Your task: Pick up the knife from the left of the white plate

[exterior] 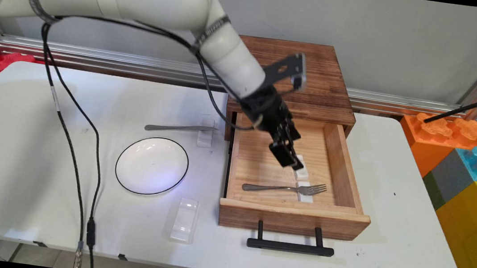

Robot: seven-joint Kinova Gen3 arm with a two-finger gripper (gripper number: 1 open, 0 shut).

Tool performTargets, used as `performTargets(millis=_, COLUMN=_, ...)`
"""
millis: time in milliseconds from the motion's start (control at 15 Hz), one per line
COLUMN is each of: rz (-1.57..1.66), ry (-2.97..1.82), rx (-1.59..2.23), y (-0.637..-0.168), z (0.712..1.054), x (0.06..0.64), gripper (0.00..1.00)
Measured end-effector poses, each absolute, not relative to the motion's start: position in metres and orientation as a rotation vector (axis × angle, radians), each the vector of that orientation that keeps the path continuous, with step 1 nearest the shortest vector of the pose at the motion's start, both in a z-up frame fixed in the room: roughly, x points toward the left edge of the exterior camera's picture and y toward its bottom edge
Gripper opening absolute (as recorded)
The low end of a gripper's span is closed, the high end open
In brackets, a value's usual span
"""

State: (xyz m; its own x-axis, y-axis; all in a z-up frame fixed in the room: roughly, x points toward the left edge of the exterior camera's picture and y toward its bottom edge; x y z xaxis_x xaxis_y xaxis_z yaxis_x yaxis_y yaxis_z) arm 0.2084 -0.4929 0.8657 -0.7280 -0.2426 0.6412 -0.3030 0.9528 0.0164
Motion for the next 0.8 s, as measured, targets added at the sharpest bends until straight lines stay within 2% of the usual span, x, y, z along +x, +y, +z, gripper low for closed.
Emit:
performTargets(millis=400, rz=0.129, ry=-2.414, rx=0.405, y=-0.499, z=0.916, x=0.262, gripper=1.00)
performTargets(millis=800, rz=0.163, ry=-2.444, rx=0.385, y=-0.506, z=0.943, x=0.351, gripper=1.00)
